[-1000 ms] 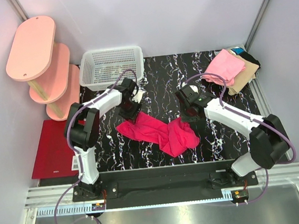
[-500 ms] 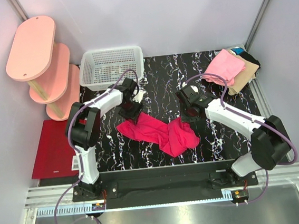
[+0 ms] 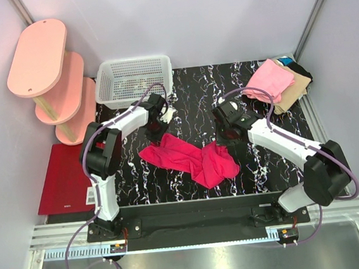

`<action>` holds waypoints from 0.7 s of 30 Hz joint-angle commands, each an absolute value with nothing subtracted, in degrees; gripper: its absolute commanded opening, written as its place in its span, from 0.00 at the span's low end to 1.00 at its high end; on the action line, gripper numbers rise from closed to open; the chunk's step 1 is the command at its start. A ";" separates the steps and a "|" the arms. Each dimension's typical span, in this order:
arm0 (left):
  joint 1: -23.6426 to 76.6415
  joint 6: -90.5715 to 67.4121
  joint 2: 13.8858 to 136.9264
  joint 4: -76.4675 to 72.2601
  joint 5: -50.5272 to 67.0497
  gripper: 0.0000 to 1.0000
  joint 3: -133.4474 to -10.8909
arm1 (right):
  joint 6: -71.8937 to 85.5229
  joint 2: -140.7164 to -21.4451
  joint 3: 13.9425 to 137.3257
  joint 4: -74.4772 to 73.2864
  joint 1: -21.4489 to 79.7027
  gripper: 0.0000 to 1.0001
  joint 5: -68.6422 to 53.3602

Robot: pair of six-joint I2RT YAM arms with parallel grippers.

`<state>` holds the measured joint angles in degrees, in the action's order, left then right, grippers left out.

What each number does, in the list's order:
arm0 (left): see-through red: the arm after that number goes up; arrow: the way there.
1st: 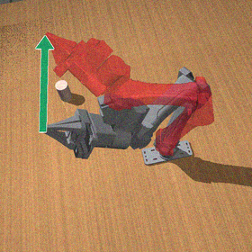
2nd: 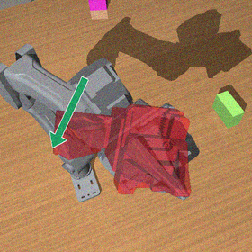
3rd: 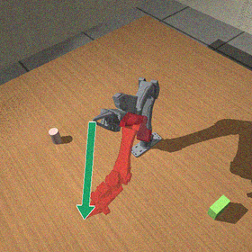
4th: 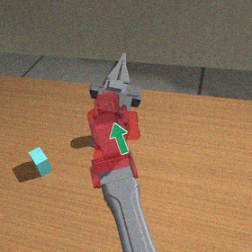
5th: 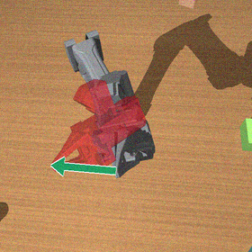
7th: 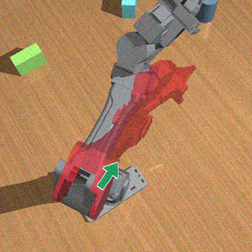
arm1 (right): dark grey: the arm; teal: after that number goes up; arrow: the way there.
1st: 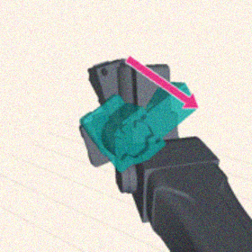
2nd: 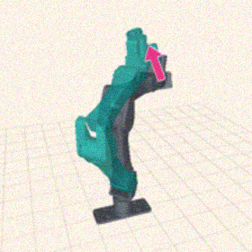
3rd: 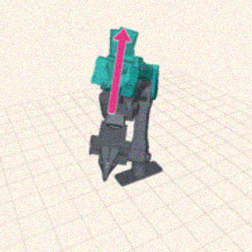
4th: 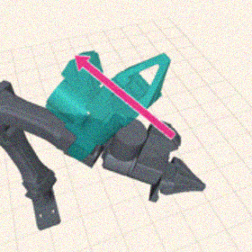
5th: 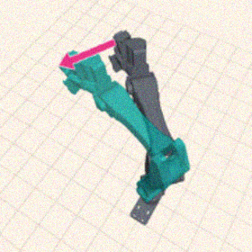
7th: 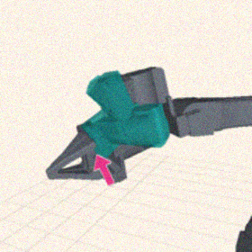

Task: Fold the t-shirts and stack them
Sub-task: Flatten out the tshirt

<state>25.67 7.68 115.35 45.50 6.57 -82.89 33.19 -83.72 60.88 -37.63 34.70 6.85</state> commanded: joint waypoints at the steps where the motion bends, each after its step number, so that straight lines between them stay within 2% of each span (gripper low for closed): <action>1: 25.40 8.70 111.90 45.44 2.55 0.00 -86.04 | 31.82 -78.93 65.90 -36.47 34.45 0.00 7.91; 9: 21.54 6.86 99.07 52.11 3.95 0.00 -97.29 | 27.78 -70.67 71.19 -36.47 34.37 0.00 12.22; 15: 21.45 6.42 95.10 53.53 4.22 0.00 -92.65 | 29.62 -72.77 63.30 -35.95 34.45 0.00 13.09; 17: 21.45 6.33 93.17 53.44 4.04 0.00 -90.37 | 30.32 -75.04 61.79 -35.25 34.45 0.09 12.75; 19: 21.45 6.42 91.59 53.44 3.61 0.00 -89.04 | 30.50 -76.98 59.95 -34.02 34.45 0.26 11.52; 20: 21.45 6.42 90.97 53.44 3.69 0.00 -87.99 | 30.67 -79.08 59.68 -33.06 34.45 0.28 11.17; 21: 21.45 6.59 90.53 53.44 3.69 0.00 -87.54 | 30.59 -80.06 59.24 -32.18 34.45 0.35 10.03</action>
